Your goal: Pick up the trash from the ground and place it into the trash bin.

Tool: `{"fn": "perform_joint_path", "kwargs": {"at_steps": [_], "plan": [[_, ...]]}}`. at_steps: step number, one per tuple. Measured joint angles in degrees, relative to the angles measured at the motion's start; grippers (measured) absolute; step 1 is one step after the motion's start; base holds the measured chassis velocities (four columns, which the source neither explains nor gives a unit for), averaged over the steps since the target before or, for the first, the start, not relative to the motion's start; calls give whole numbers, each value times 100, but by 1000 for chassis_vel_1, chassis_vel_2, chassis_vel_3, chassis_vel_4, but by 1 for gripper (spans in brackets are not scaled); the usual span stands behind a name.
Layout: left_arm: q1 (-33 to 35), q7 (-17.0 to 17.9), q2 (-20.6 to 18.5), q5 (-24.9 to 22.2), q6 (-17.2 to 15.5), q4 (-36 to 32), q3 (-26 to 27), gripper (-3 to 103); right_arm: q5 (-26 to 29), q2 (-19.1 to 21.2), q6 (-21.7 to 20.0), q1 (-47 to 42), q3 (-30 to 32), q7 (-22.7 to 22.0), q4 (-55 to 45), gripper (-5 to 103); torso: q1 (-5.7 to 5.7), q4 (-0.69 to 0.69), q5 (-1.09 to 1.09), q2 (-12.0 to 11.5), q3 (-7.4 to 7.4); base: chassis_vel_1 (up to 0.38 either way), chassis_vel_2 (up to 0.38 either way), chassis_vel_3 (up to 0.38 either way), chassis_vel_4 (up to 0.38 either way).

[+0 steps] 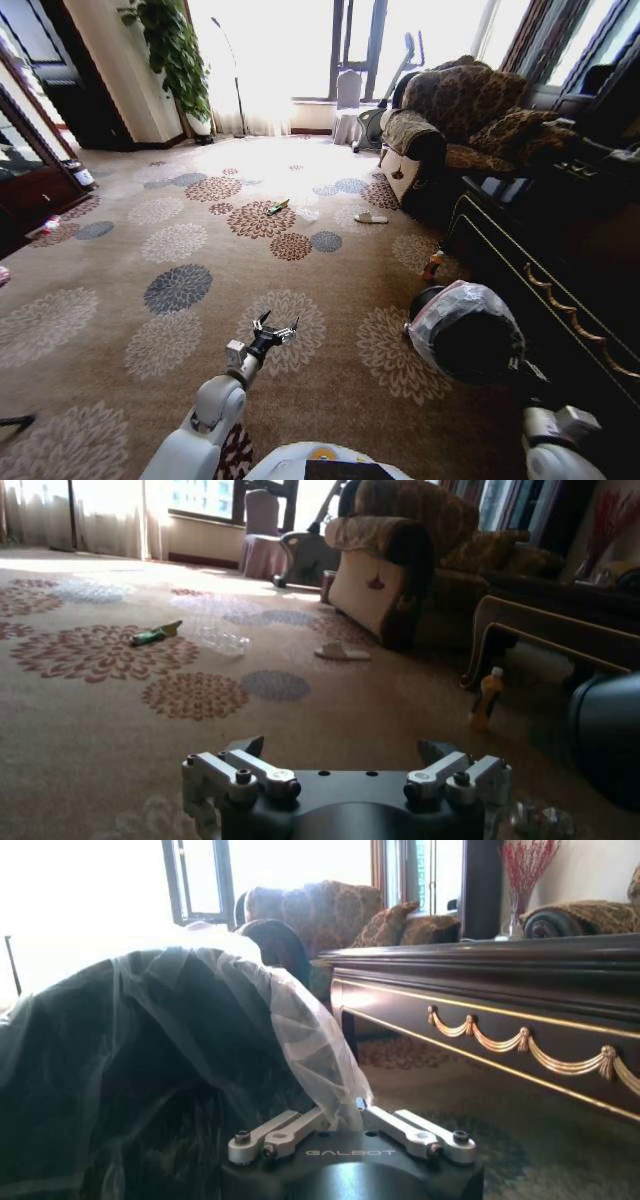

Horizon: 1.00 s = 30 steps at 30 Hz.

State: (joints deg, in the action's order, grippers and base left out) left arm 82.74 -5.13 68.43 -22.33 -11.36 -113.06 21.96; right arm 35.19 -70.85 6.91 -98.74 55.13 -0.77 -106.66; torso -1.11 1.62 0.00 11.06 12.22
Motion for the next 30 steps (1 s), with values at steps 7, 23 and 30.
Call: {"fn": "perform_joint_path", "kwargs": {"at_steps": [7, 23, 30], "plan": [[96, -4, 26, 50, 133, -24, 46, 100, -9, -72, 70, -57, -37, 65, -11, 1, 1, 0, 0, 0, -1, -58, 43, 63, -56], [-93, 306, 112, 628, 599, 139, -20, 100, -187, -247, 329, -535, 67, 109, -327, 1, 3, 0, 0, -1, -2, -96, 98, 97, -90], [-170, 177, 4, 630, 591, 163, -23, 100, -258, -295, 99, -666, 90, -47, -380, 1, 1, 1, 0, -1, 0, 9, -34, -45, 2]]}}
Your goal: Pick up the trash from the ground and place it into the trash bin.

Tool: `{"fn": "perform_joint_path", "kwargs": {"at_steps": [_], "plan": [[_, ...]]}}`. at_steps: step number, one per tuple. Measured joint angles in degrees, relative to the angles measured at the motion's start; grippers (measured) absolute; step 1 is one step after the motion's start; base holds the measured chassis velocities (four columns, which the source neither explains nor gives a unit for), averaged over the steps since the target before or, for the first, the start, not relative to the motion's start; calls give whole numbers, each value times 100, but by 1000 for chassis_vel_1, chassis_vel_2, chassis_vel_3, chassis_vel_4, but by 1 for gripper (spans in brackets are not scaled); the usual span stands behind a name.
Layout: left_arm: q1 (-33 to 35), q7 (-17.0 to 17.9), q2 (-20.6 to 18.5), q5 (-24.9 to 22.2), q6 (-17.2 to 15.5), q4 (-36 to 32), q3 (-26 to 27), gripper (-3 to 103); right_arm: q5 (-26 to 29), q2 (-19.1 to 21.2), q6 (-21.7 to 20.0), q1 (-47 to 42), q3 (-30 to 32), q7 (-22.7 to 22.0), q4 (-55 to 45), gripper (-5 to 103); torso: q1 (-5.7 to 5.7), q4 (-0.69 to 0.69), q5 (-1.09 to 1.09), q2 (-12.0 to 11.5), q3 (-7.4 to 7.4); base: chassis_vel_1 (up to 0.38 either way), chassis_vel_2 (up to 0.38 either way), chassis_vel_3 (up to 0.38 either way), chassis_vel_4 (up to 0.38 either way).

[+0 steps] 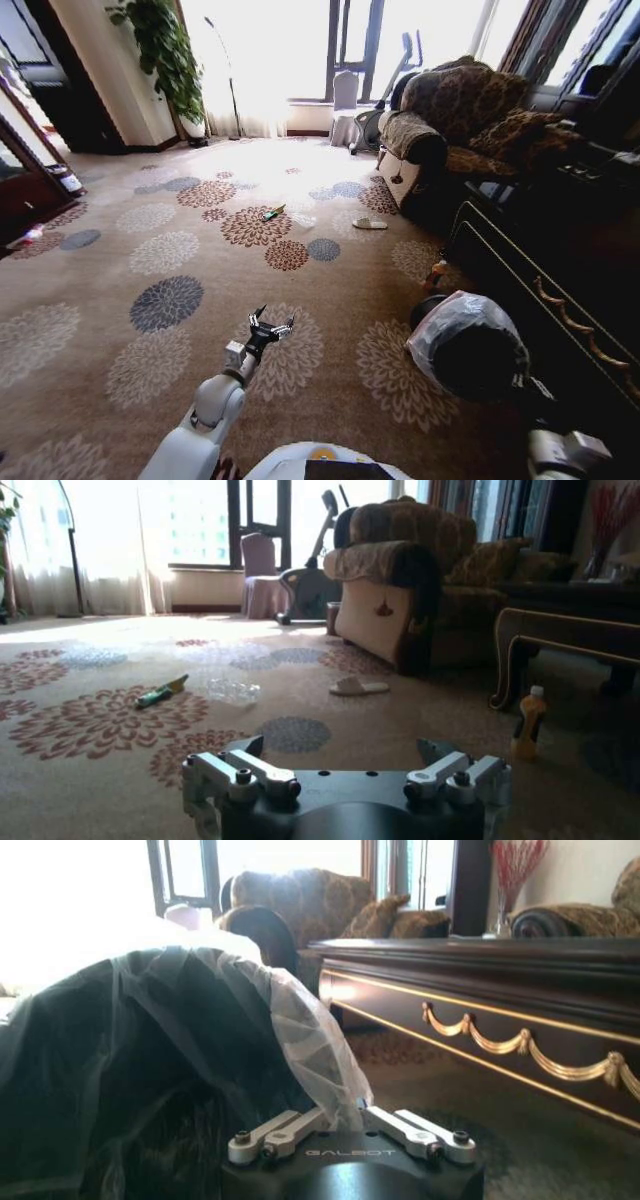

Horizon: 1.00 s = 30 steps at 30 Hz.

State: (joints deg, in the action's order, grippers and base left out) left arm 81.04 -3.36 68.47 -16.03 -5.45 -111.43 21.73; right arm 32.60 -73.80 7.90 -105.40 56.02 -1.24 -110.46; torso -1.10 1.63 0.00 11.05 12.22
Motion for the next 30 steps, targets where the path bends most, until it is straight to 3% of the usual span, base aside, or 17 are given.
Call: {"fn": "perform_joint_path", "kwargs": {"at_steps": [16, 22, 30], "plan": [[-457, -281, -451, -221, -187, 210, -118, 100, 138, 34, -459, -450, 250, -129, -64, 1, -1, -1, 2, 0, 0, -87, -78, -79, -91], [-840, -416, -670, -840, -566, 599, -557, 100, 131, -16, -586, -601, 286, -94, -199, 1, -1, -1, -1, 0, 0, -137, -129, -134, -127], [-1514, -445, -629, -1046, -639, 1394, -1131, 100, -61, -254, -444, -707, 92, 203, -221, 1, -1, -3, 1, 0, 0, -96, -97, -109, -96]]}}
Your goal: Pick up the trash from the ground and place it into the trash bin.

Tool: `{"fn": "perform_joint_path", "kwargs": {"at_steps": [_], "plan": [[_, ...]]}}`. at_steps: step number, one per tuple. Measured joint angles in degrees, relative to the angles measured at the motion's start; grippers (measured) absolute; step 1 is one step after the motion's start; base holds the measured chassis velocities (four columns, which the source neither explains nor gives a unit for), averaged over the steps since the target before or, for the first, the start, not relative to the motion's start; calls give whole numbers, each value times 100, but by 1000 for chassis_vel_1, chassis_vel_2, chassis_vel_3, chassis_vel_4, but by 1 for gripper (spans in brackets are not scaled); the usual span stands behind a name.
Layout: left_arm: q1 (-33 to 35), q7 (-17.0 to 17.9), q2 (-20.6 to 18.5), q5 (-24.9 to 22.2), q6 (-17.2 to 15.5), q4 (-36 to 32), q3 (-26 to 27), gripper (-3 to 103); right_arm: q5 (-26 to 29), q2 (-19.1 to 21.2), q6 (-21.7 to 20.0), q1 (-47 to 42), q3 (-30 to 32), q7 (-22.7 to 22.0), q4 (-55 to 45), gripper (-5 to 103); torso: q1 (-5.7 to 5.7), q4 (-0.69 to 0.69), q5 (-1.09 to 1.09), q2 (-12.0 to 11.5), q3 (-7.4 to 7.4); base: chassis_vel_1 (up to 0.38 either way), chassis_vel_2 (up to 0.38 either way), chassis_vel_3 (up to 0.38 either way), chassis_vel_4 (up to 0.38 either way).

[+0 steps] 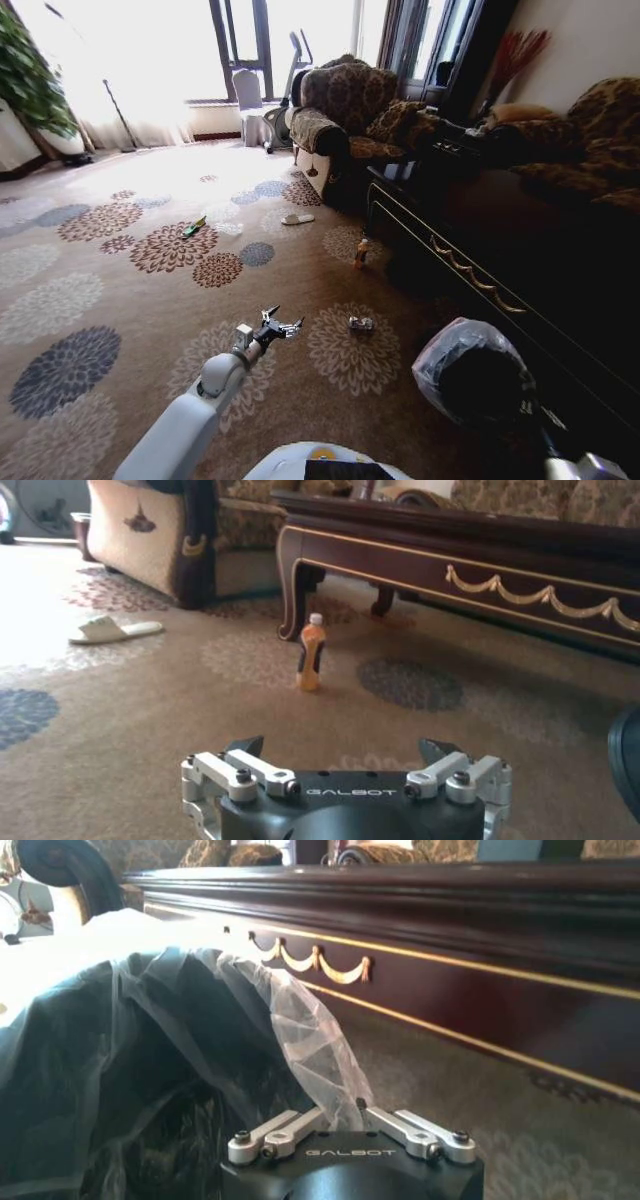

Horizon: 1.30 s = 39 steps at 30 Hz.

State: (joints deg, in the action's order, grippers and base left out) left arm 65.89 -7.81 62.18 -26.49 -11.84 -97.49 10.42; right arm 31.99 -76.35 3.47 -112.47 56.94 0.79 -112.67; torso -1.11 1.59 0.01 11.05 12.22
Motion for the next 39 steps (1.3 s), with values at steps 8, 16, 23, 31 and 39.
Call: {"fn": "perform_joint_path", "kwargs": {"at_steps": [8, 16, 23, 31, 39], "plan": [[-1249, -191, 471, 533, 473, 1730, -947, 100, -44, -18, 19, 104, -11, 27, -85, 1, 0, 3, 0, 0, 0, 0, 0, 0, 0], [-2221, -423, 915, 1611, 1536, 3646, -1716, 100, -52, -27, 31, 103, 2, 128, -128, 1, -1, 3, -1, 0, 1, 0, 0, 0, 0], [-2724, -849, 1240, 1772, 2246, 4801, -2101, 100, -63, -55, 147, 133, 0, 217, -121, 1, 0, 3, 0, 0, 1, 0, 0, 0, 0], [-3132, -1202, 1908, 2051, 2990, 6002, -2164, 100, -110, -120, 120, 70, 19, 304, -134, 1, 0, 2, 0, 0, 0, 0, 0, 0, 0], [-3262, -1215, 2277, 2368, 3195, 6561, -1996, 100, -161, -172, 118, 87, -33, 308, -143, 1, 0, 3, -1, 1, 0, 0, 0, 0, 0]]}}
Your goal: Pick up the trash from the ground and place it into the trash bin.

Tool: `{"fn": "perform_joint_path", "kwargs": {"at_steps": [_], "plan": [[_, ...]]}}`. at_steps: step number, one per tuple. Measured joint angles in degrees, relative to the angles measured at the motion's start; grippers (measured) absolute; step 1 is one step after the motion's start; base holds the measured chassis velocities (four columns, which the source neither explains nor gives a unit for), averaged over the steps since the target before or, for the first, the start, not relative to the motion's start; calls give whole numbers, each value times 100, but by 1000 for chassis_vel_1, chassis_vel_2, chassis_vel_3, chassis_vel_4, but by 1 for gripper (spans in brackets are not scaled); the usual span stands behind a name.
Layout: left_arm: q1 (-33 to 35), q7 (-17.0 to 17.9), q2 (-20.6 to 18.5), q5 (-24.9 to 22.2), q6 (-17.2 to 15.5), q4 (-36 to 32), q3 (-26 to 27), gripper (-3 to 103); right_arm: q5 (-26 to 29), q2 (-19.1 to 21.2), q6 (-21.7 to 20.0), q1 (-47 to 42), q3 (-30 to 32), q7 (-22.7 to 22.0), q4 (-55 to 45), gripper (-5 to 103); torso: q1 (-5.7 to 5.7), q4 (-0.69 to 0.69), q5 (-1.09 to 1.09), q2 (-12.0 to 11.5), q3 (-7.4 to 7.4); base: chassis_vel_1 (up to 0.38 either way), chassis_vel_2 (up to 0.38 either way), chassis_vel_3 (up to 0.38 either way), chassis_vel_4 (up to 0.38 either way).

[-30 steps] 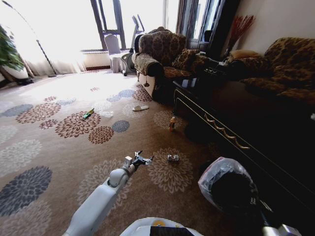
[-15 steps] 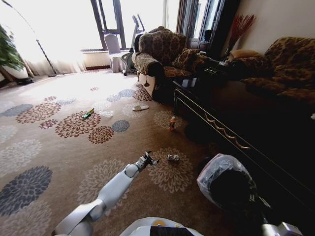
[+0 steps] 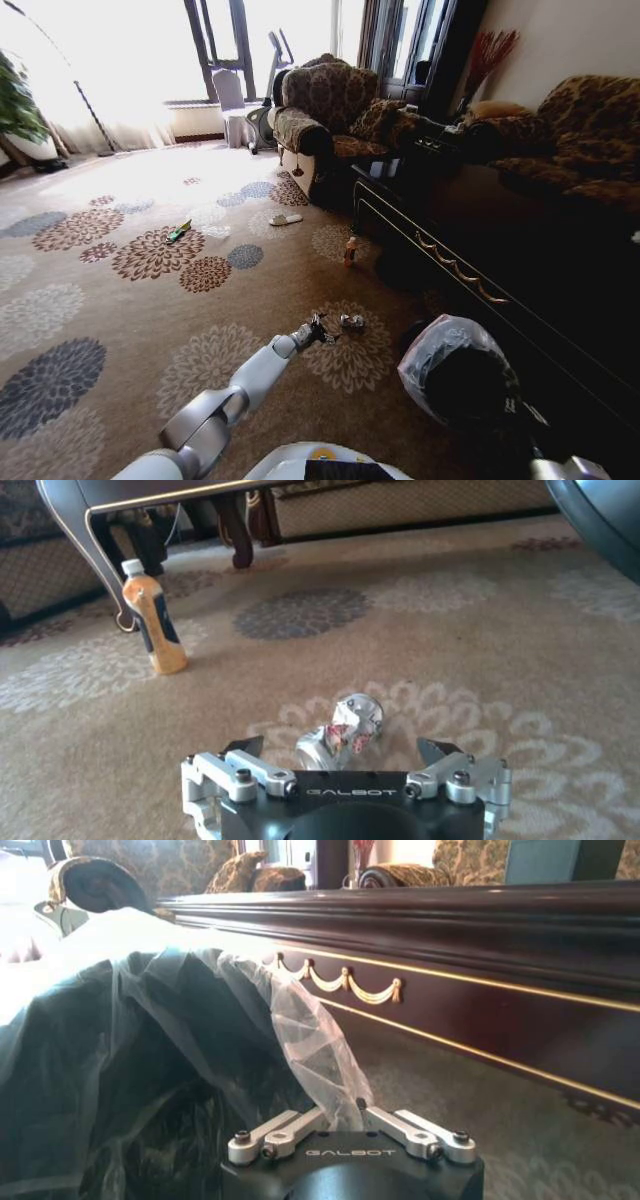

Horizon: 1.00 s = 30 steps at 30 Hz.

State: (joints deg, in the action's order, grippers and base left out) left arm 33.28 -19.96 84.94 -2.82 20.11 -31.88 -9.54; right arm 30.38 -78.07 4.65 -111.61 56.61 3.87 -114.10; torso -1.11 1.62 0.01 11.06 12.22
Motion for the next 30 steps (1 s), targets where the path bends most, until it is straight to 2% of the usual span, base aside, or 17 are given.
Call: {"fn": "perform_joint_path", "kwargs": {"at_steps": [5, 11, 17, 30], "plan": [[-18, -17, 87, 162, -18, 141, 70, 100, -23, 7, 28, -1, -17, 10, -5, 1, 0, 0, 0, 0, 0, -72, 50, 59, -58], [-161, -140, 328, 431, 84, 618, 241, 100, -24, -12, 122, -54, -16, 123, -56, 1, -1, 1, 0, 0, 1, -34, 53, 57, -44], [-162, -156, 469, 605, 105, 690, 268, 100, -12, -71, 118, -144, -8, 140, -122, 1, 0, -1, -1, 0, 0, 0, 0, 0, 0], [-142, -164, 442, 681, 111, 766, 366, 100, -35, -101, 228, -209, -7, 284, -131, 1, 0, 0, 0, 0, 0, -29, -29, 26, 17]]}}
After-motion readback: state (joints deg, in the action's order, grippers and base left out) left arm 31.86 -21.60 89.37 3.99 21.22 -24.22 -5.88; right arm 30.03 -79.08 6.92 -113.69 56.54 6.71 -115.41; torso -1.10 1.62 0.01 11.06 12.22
